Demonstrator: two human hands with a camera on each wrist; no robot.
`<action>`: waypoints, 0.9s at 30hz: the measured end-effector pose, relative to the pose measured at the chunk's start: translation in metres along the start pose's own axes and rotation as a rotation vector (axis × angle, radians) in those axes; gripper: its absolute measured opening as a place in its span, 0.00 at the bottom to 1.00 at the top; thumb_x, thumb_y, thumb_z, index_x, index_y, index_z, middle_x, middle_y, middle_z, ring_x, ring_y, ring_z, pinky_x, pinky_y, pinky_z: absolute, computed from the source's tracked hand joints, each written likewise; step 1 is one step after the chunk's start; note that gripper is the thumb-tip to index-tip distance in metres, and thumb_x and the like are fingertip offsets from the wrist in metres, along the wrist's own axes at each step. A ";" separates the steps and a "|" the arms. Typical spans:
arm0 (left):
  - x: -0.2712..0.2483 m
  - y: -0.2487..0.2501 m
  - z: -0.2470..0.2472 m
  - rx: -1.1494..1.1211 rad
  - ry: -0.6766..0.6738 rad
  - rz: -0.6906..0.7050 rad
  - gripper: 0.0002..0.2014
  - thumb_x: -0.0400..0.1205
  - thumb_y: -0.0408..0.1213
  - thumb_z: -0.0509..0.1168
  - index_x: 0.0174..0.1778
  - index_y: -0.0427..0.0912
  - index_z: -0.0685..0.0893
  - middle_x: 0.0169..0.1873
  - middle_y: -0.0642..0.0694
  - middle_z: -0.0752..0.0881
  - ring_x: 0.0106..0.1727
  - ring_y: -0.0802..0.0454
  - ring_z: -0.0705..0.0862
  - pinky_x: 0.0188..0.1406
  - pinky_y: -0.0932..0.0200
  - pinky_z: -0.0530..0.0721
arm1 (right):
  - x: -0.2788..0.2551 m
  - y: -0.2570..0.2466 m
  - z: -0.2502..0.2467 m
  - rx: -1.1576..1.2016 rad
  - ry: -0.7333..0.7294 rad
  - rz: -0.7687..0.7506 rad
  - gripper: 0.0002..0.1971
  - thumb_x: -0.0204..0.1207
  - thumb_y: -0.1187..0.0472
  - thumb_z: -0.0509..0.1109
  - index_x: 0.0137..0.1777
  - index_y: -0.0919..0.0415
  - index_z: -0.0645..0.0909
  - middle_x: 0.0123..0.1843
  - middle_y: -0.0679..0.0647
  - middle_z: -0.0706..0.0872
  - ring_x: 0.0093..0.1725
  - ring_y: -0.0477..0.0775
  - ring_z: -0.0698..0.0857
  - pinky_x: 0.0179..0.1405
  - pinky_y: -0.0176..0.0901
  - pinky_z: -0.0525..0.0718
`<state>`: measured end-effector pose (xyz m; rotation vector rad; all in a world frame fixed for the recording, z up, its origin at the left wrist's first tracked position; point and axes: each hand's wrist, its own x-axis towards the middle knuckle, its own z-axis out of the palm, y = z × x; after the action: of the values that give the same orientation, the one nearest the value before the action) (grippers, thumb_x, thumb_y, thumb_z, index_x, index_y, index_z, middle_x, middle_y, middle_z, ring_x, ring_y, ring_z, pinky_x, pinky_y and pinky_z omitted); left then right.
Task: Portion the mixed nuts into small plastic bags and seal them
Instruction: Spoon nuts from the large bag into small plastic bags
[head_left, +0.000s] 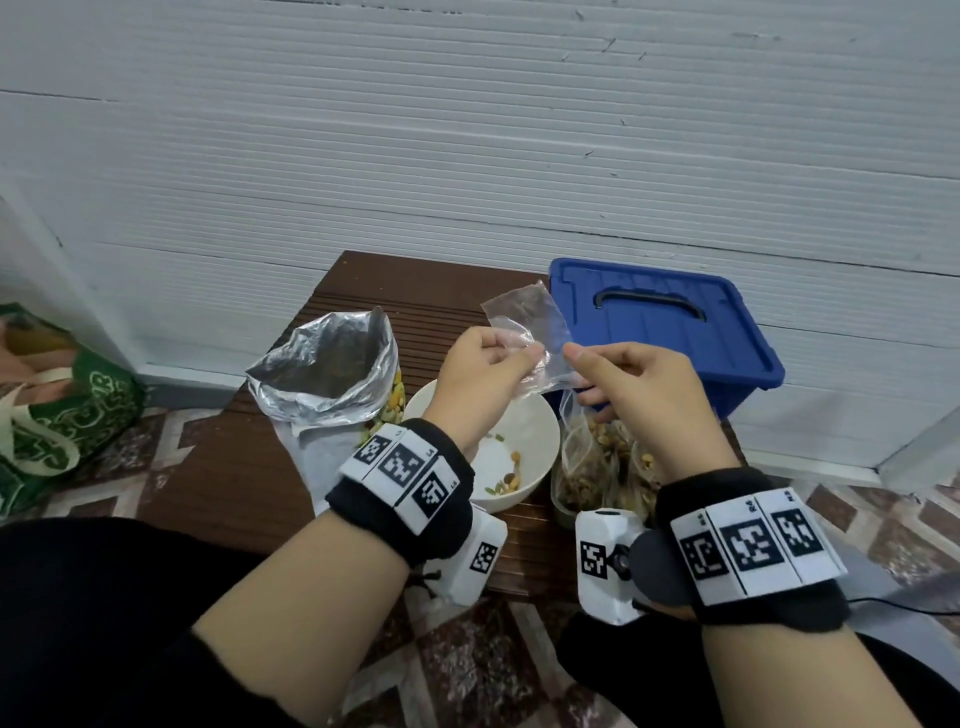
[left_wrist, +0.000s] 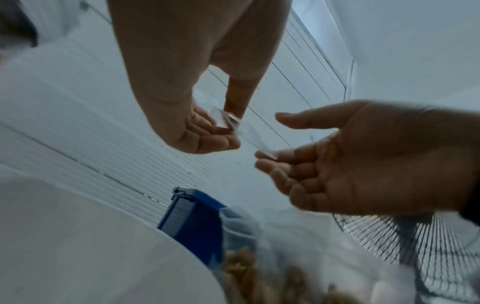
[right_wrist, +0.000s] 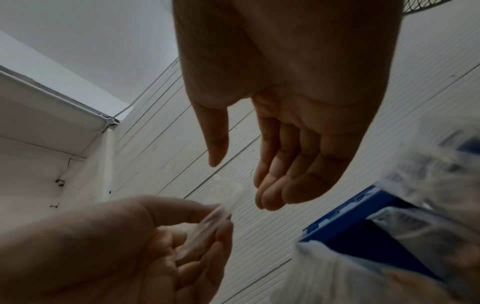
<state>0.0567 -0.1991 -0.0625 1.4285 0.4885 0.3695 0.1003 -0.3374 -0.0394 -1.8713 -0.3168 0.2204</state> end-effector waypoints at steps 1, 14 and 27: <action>-0.002 0.000 0.002 -0.035 -0.012 -0.015 0.12 0.79 0.34 0.72 0.55 0.37 0.79 0.51 0.38 0.88 0.50 0.47 0.87 0.54 0.52 0.85 | -0.001 0.000 -0.001 0.016 0.001 0.006 0.12 0.73 0.50 0.75 0.48 0.58 0.87 0.39 0.54 0.91 0.38 0.47 0.89 0.41 0.45 0.87; -0.013 0.004 0.003 -0.121 -0.047 -0.010 0.10 0.80 0.37 0.71 0.46 0.32 0.82 0.33 0.45 0.90 0.31 0.59 0.87 0.34 0.67 0.86 | 0.000 0.001 -0.014 0.126 0.010 0.011 0.09 0.75 0.60 0.75 0.53 0.55 0.81 0.35 0.54 0.89 0.31 0.42 0.86 0.32 0.36 0.83; -0.017 0.003 0.003 0.083 0.022 0.108 0.28 0.75 0.40 0.76 0.69 0.46 0.73 0.64 0.51 0.81 0.63 0.57 0.80 0.57 0.67 0.80 | -0.002 0.005 -0.027 -0.007 -0.068 0.025 0.20 0.71 0.65 0.78 0.58 0.53 0.73 0.32 0.56 0.88 0.34 0.52 0.88 0.50 0.55 0.88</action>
<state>0.0438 -0.2102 -0.0572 1.5369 0.4497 0.4566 0.1072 -0.3635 -0.0354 -1.8782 -0.3409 0.3002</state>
